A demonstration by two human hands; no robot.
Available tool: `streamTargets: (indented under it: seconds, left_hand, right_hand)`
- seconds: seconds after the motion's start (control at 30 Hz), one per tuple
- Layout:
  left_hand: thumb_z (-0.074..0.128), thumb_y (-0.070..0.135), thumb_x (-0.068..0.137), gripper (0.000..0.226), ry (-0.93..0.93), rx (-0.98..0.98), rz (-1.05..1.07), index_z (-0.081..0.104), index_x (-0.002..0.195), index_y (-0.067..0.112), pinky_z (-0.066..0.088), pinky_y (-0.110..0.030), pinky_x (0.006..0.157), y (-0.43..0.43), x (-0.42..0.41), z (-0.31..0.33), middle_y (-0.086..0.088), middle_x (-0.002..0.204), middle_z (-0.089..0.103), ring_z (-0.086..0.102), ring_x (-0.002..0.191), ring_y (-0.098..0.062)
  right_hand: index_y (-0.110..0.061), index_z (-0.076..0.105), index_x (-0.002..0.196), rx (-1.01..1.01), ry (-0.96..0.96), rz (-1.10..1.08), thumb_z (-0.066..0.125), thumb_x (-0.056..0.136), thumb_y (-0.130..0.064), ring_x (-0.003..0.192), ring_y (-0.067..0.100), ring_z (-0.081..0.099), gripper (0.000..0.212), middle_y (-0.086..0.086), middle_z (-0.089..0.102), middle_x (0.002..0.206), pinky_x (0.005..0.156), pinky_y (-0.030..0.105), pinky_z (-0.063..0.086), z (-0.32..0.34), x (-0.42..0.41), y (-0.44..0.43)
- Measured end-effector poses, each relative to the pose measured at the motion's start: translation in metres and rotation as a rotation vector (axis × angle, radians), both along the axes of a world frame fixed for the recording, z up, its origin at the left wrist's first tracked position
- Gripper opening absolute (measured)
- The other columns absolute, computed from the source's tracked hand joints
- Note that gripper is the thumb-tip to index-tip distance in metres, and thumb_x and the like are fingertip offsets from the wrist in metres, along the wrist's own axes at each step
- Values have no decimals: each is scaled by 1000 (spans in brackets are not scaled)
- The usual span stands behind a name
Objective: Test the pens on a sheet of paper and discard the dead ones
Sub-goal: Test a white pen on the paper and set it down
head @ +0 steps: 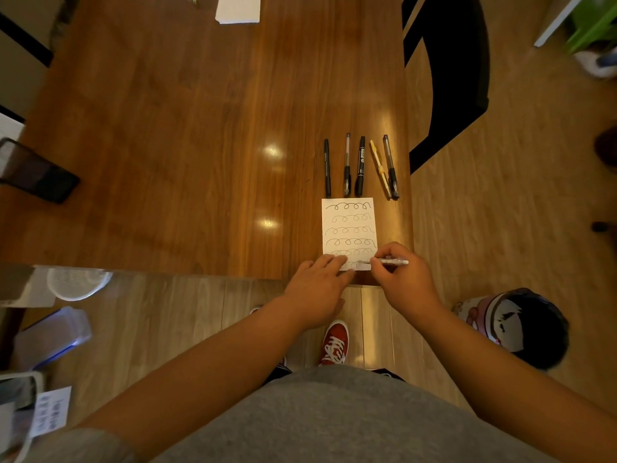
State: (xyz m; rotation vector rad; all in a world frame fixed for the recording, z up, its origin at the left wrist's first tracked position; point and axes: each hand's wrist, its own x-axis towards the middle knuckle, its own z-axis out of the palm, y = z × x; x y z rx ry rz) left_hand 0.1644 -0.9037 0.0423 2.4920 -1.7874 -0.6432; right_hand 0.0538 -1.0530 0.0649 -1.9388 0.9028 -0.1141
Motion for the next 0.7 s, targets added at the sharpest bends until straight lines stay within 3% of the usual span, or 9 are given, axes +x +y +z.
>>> streamTargets:
  seconds: [0.07, 0.2, 0.47, 0.6, 0.7]
  left_hand:
    - [53, 39, 92, 60, 3, -4, -3, 33, 147, 23, 32, -47, 108, -1, 0, 0, -8, 159, 20, 21, 142, -29]
    - [53, 38, 93, 59, 21, -24, -21, 36, 146, 18, 27, -44, 112, -4, -3, 1, -7, 160, 21, 18, 145, -27]
    - [53, 37, 94, 59, 31, 3, -36, 31, 147, 24, 34, -45, 107, -8, -1, 5, -6, 158, 25, 22, 143, -27]
    - [53, 39, 92, 61, 13, 14, -27, 31, 147, 26, 32, -48, 107, -11, -3, 5, -8, 156, 27, 22, 142, -29]
    - [53, 38, 92, 59, 12, 0, -21, 33, 146, 25, 31, -48, 108, -13, -3, 5, -8, 156, 27, 22, 141, -29]
  right_hand:
    - [-25, 60, 86, -9, 3, 0, 64, 92, -19, 82, 8, 64, 9, -8, 65, 84, 57, 20, 53, 1, -1, -2]
    - [-26, 60, 85, -20, 9, -4, 64, 92, -18, 78, 10, 65, 10, -4, 67, 84, 62, 32, 59, 2, -3, -4]
    - [-32, 59, 80, -31, 9, 2, 65, 91, -18, 72, -3, 61, 19, -12, 63, 74, 49, 9, 45, 4, -11, -5]
    - [-26, 60, 82, -29, 4, 8, 66, 90, -16, 66, -2, 61, 14, -14, 62, 74, 52, 5, 43, 2, -11, -3]
    - [-33, 56, 78, -41, -10, 40, 66, 90, -17, 67, 0, 61, 22, -12, 63, 73, 52, 9, 46, 2, -10, -2]
